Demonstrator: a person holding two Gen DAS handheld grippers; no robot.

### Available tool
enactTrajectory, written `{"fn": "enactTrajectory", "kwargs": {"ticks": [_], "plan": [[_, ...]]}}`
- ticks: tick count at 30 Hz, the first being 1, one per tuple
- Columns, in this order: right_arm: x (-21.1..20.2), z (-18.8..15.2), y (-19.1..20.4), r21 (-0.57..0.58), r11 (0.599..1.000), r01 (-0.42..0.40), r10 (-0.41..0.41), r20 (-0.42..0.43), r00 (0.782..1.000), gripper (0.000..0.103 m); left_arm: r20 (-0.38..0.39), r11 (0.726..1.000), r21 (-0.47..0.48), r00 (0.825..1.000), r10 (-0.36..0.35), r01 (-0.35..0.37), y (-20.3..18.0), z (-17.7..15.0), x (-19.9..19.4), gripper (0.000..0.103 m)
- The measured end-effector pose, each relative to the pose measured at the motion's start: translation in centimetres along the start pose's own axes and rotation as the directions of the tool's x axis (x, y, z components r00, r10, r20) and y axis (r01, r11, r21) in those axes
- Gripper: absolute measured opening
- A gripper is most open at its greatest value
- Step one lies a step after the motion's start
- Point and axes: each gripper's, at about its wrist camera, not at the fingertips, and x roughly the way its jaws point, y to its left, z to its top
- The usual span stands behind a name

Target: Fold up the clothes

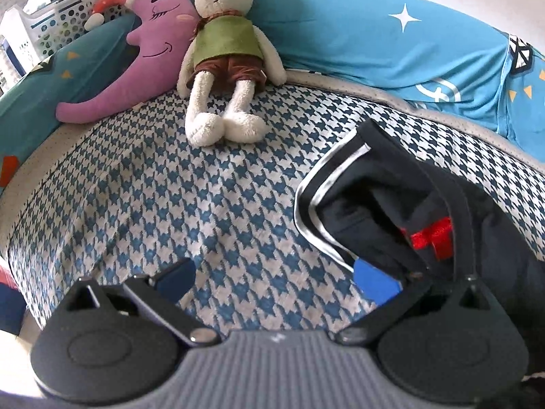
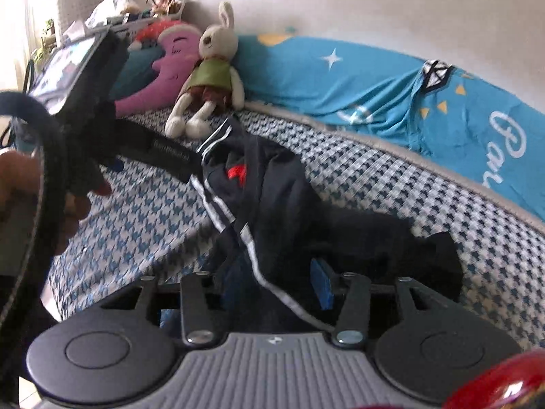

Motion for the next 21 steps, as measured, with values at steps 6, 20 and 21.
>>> {"fn": "enactTrajectory", "kwargs": {"ticks": [6, 20, 21], "plan": [[2.4, -0.7, 0.9, -0.104, 0.992, 0.073, -0.078, -0.050, 0.996, 0.053, -0.001, 1.000, -0.007, 1.000, -0.005, 0.005, 0.4, -0.1, -0.2, 0.103], [2.3, 1.2, -3.9, 0.084, 0.953, 0.291, -0.295, 0.039, 0.955, 0.000, -0.015, 1.000, -0.006, 1.000, -0.007, 0.007, -0.1, 0.0, 0.3, 0.103], [2.1, 1.5, -4.7, 0.120, 0.946, 0.299, -0.307, 0.050, 0.950, 0.000, -0.017, 1.000, -0.001, 1.000, -0.009, 0.009, -0.3, 0.0, 0.3, 0.103]]}}
